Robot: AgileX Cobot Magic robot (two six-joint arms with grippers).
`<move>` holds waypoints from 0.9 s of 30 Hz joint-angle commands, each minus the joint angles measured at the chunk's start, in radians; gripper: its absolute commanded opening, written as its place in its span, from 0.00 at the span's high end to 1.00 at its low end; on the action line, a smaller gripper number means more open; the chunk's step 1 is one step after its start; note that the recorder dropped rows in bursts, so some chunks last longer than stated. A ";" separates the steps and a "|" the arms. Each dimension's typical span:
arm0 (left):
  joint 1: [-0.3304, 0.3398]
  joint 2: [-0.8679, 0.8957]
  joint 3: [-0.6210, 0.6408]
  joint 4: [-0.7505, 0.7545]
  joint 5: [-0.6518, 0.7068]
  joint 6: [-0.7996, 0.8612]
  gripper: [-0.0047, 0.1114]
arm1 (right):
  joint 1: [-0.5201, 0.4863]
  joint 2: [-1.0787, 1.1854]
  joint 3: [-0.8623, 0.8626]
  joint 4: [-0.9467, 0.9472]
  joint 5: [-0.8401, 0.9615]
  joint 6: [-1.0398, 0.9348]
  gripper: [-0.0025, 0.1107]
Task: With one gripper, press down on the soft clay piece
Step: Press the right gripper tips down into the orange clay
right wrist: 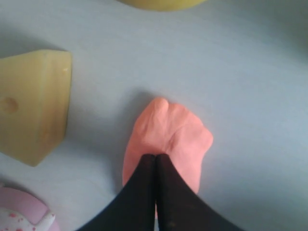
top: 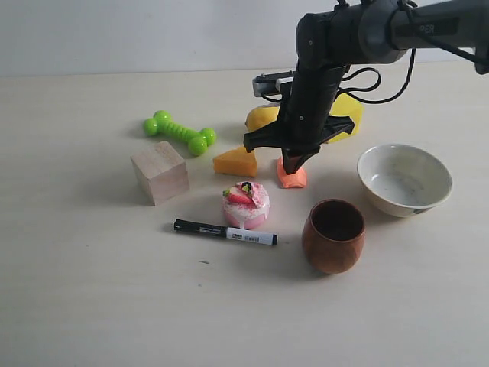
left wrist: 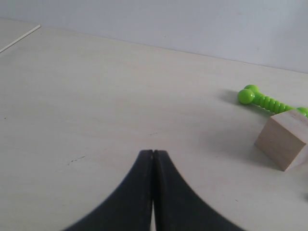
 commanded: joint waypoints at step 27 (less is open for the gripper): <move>0.001 -0.006 -0.003 0.000 -0.009 -0.003 0.96 | -0.001 0.124 0.017 0.058 0.071 -0.014 0.98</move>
